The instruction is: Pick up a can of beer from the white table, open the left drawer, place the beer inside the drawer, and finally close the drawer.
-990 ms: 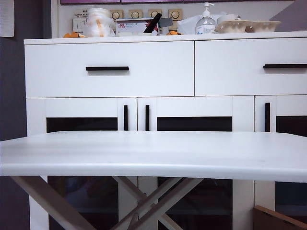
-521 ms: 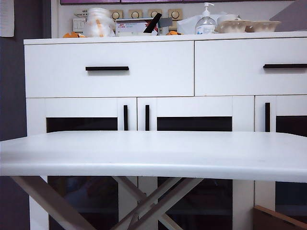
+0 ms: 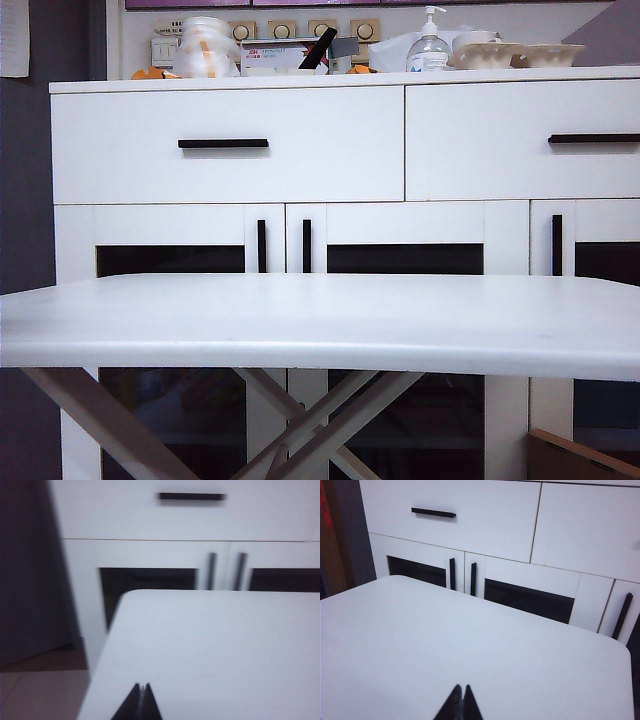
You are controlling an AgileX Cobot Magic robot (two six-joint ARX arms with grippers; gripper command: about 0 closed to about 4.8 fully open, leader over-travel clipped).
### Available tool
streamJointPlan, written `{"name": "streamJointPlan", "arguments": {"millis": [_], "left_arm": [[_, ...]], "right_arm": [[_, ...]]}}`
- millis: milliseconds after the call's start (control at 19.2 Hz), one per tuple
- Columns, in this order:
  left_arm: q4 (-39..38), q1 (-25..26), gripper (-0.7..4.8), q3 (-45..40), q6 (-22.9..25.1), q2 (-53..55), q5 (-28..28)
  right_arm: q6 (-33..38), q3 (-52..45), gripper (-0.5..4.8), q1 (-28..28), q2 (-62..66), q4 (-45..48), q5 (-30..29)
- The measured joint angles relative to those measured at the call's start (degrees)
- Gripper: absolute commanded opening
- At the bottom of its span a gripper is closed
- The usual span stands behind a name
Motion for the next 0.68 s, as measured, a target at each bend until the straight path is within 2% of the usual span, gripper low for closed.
{"name": "streamJointPlan", "arguments": {"millis": [312, 521, 677], "left_arm": [[7.8, 2.0, -0.06, -6.5, 0.2, 0.0, 1.5], [5.9, 2.0, -0.06, -6.8, 4.8, 0.0, 0.9], [5.6, 2.0, -0.06, -6.8, 5.2, 0.0, 0.0]], "right_arm": [[0.0, 0.0, -0.05, 0.0, 0.0, 0.0, 0.0], [0.0, 0.0, -0.05, 0.0, 0.0, 0.0, 0.0], [0.0, 0.0, -0.05, 0.0, 0.0, 0.0, 0.0]]}}
